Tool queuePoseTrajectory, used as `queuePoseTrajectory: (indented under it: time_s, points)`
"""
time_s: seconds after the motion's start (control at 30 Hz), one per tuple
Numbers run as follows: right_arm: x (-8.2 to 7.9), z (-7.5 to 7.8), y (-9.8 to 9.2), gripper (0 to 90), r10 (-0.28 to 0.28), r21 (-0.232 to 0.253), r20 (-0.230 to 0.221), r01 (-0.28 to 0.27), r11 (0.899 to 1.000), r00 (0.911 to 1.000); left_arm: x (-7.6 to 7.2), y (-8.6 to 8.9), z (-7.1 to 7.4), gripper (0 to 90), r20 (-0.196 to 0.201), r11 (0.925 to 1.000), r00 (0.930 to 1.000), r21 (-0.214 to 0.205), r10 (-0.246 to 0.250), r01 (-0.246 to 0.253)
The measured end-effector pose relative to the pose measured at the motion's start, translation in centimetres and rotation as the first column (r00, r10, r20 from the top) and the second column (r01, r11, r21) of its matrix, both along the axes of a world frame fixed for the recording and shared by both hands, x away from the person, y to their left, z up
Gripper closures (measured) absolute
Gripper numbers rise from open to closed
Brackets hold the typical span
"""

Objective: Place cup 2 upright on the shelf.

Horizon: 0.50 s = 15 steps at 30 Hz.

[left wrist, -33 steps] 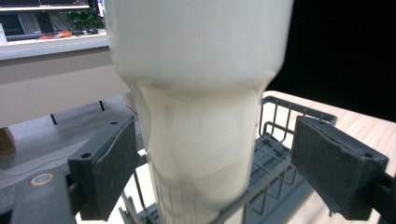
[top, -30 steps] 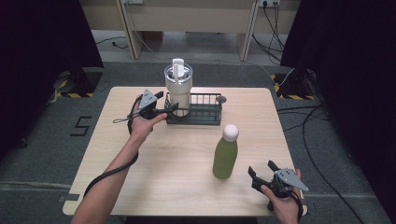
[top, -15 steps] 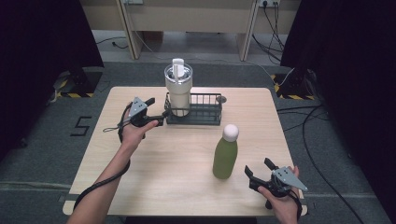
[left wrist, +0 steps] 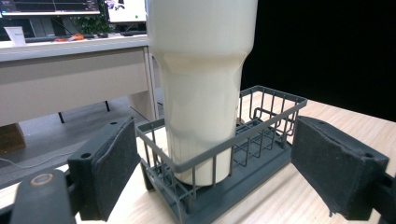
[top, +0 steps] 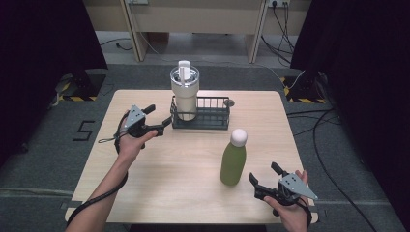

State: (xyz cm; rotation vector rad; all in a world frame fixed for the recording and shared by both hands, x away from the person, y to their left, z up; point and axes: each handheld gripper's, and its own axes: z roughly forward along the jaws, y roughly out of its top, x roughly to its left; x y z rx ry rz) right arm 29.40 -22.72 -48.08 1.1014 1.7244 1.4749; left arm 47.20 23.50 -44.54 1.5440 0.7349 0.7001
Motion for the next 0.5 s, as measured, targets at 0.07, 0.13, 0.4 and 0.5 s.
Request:
queuePoseTrajectory:
  time_s: [0.07, 0.13, 0.4, 0.5]
  points:
    - [0.0, 0.3, 0.3, 7.8, 0.011, 0.004, 0.009, -0.011, 1.0, 0.9999, -0.4, 0.2, -0.2, 14.1, -0.003, 1.0, 1.0, 0.007, 0.0, 0.0]
    - [0.0, 0.6, 0.6, 7.2, 0.026, -0.001, 0.017, -0.026, 1.0, 0.9995, -0.8, 0.4, -0.6, 14.1, -0.015, 1.0, 0.9999, 0.007, -0.003, 0.003]
    - [0.3, 1.6, 1.7, 5.0, 0.068, 0.004, 0.042, -0.068, 0.998, 0.9968, -2.0, 0.9, -1.1, 14.1, -0.019, 1.0, 0.9998, -0.001, 0.001, -0.001]
    - [0.5, 1.8, 2.1, 4.3, 0.083, 0.002, 0.05, -0.083, 0.997, 0.9953, -2.4, 1.0, -1.4, 14.1, -0.019, 1.0, 0.9998, -0.003, 0.005, -0.005]
